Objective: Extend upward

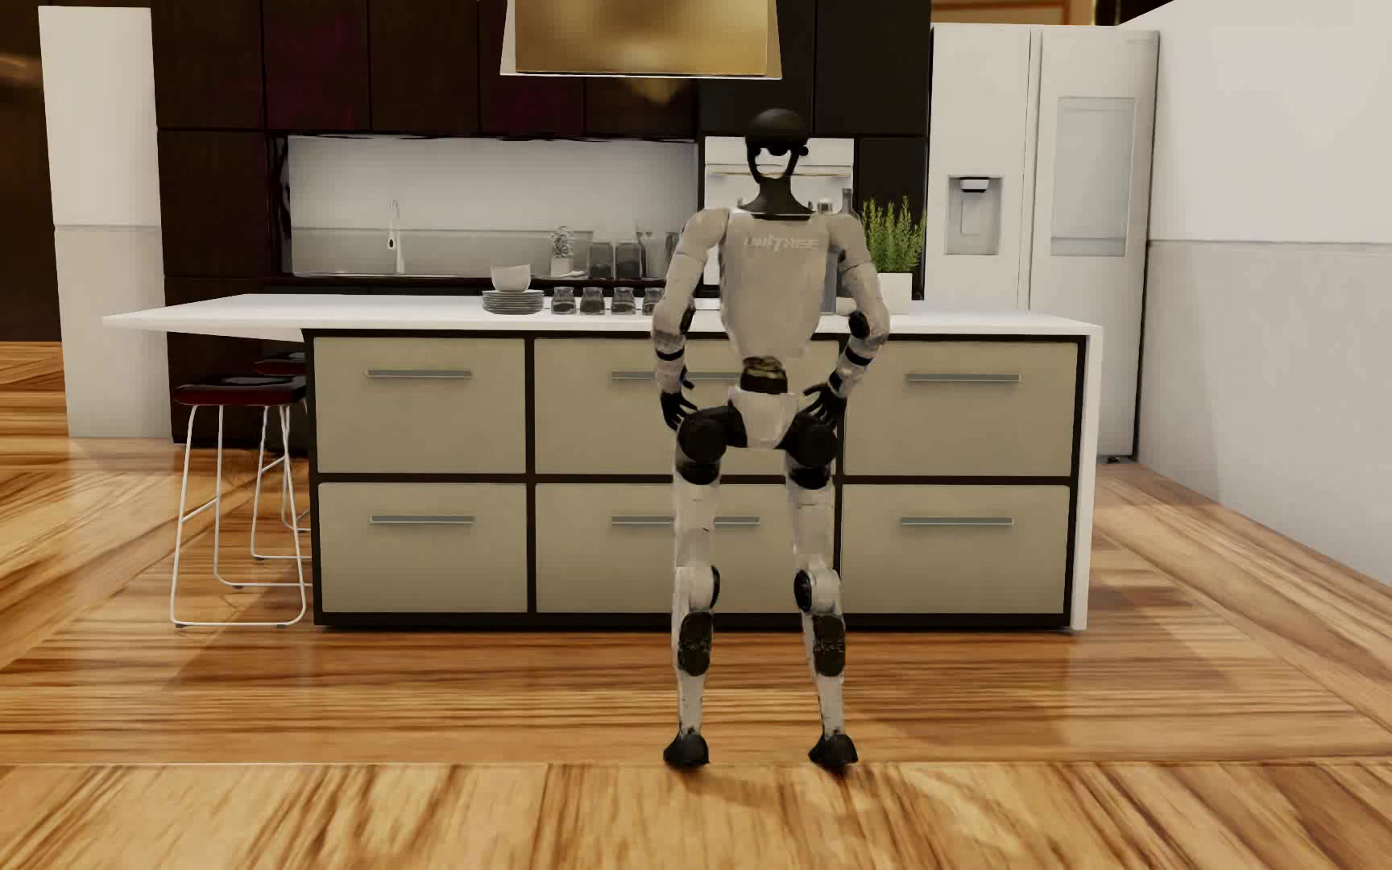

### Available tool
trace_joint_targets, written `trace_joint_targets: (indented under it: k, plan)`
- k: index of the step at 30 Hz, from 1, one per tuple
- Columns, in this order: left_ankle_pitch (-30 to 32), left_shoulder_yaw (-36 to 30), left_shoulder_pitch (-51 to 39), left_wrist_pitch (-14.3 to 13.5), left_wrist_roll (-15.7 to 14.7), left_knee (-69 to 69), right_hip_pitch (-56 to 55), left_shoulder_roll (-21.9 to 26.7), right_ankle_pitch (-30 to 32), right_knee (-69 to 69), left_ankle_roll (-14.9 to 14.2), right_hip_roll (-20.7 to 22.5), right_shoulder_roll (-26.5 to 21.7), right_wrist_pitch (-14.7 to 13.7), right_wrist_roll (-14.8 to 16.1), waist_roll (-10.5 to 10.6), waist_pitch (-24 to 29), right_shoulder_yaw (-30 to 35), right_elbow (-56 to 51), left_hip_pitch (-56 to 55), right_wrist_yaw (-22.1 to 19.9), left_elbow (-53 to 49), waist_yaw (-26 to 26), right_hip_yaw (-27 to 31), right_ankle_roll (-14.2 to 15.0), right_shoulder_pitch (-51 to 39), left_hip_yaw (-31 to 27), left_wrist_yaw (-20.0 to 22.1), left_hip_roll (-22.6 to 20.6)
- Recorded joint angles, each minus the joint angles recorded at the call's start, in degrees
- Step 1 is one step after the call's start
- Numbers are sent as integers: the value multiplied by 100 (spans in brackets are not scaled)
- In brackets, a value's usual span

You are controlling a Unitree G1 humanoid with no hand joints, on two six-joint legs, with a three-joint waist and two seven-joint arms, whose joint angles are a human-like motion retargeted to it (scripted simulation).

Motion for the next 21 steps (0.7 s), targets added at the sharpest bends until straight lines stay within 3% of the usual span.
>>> trace_joint_targets:
  k: [1, 2, 14, 18, 21]
  plan:
    - [-82, -22, -6, 0, 0, 13, 61, -5, -17, -45, 0, -52, 17, 0, 0, -27, -44, -111, 20, -27, 0, 31, -73, 0, 0, 27, 0, 0, -36]
    - [-155, 30, 32, 0, 0, 84, 63, -19, -18, -49, 0, -55, -30, 0, 0, -13, -62, 362, 15, -55, 0, 57, -94, 0, 0, -30, 0, 0, -46]
    - [-199, 156, -505, 0, 0, 109, 78, -1, 25, -54, 0, -49, -157, 0, 0, -41, -40, 601, -105, -56, 0, 121, -124, 0, 0, -463, 0, 0, -26]
    - [-154, 225, -1322, 0, 0, 100, 67, 302, 56, -57, 0, -63, -419, 0, 0, -108, -66, 875, -359, -71, 0, -161, -166, 0, 0, -1266, 0, 0, -39]
    - [-91, 431, -2451, 0, 0, 67, 105, 725, 87, -70, 0, -51, -856, 0, 0, -137, -49, 1039, -738, -48, 0, -405, -264, 0, 0, -2530, 0, 0, -41]
